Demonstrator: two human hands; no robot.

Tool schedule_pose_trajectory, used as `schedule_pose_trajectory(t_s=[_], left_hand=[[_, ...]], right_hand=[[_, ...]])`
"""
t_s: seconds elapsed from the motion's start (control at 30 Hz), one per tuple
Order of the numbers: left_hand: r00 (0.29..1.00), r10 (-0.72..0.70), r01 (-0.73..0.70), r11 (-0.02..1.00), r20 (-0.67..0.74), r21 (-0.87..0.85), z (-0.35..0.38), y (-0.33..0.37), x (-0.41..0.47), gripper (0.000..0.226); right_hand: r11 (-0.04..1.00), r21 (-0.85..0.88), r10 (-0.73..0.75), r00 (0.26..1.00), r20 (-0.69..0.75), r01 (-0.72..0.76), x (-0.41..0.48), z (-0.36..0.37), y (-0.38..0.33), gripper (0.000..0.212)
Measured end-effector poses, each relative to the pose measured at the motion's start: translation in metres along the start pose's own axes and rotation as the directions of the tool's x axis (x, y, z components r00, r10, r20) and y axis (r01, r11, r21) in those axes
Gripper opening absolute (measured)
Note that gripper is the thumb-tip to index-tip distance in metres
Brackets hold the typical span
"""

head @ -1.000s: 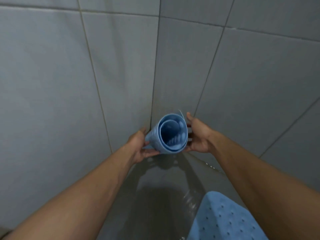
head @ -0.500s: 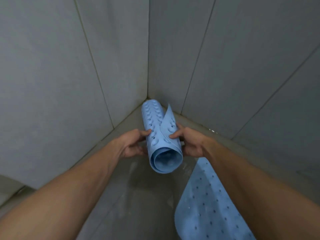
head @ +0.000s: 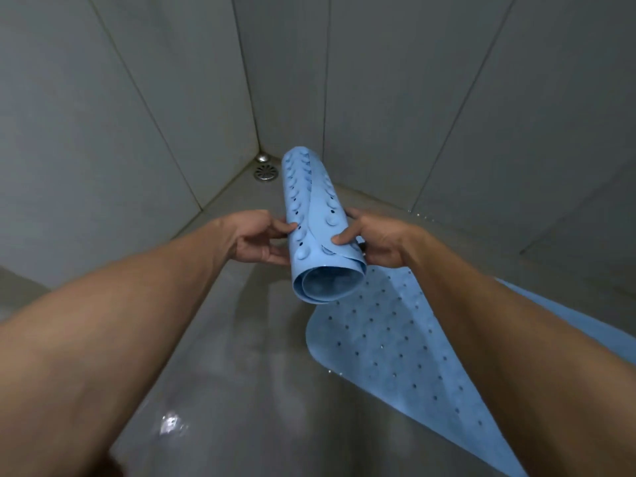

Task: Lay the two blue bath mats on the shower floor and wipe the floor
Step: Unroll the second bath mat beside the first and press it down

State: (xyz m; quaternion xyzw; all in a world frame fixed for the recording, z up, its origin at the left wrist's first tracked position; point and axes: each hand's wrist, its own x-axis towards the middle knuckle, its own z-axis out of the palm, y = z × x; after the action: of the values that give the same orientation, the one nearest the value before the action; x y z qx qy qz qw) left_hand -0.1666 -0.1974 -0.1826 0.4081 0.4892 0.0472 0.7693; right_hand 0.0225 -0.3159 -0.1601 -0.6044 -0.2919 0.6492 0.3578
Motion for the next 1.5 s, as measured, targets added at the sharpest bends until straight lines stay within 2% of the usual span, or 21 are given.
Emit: schedule_pose_trajectory(t_s=[0.13,0.33,0.47,0.6,0.67,0.9,1.07,1.23,1.33,1.5], left_hand=[[1.0,0.016,-0.016,0.998,0.0,-0.066,0.02,-0.036,-0.023,0.035],[0.995,0.028,-0.038,0.994,-0.095,-0.102,0.06,-0.094,-0.069,0.043],[0.987,0.041,-0.058,0.992,-0.157,-0.109,0.079,-0.136,-0.103,0.041],[0.981,-0.032,0.013,0.995,-0.191,-0.1,0.088,-0.176,-0.129,0.05],[0.985,-0.043,0.028,0.995,-0.169,-0.091,0.089,-0.191,-0.131,0.054],[0.994,0.011,-0.011,1.0,-0.113,0.007,0.081,-0.225,-0.126,0.049],[1.0,0.021,-0.021,0.994,-0.003,0.108,0.071,-0.23,-0.136,0.053],[0.984,-0.035,0.0,0.982,0.177,0.19,0.081,-0.22,-0.148,0.055],[0.959,-0.086,0.021,0.971,0.269,0.237,0.098,-0.221,-0.157,0.05],[0.957,-0.109,0.021,0.951,0.269,0.308,0.113,-0.253,-0.165,0.055]], right_hand=[[0.998,0.054,-0.038,0.999,0.002,0.038,-0.018,-0.005,0.038,0.067],[0.998,-0.012,-0.056,0.995,0.077,0.057,-0.076,-0.008,0.076,0.058],[0.998,-0.049,-0.041,0.987,0.157,0.049,-0.101,-0.003,0.103,0.062],[0.982,-0.189,0.014,0.974,0.225,0.029,-0.124,0.017,0.131,0.091],[0.977,-0.212,0.013,0.975,0.222,0.036,-0.132,0.022,0.142,0.096],[0.978,-0.205,-0.003,0.988,0.155,0.035,-0.145,0.04,0.186,0.097],[0.991,-0.132,-0.026,0.999,0.022,0.028,-0.175,0.067,0.198,0.102],[0.992,-0.11,-0.071,0.988,-0.138,0.056,-0.227,0.088,0.205,0.101],[0.997,-0.069,-0.042,0.972,-0.232,0.026,-0.25,0.098,0.216,0.109],[0.996,-0.081,-0.055,0.96,-0.275,0.034,-0.27,0.108,0.256,0.11]])
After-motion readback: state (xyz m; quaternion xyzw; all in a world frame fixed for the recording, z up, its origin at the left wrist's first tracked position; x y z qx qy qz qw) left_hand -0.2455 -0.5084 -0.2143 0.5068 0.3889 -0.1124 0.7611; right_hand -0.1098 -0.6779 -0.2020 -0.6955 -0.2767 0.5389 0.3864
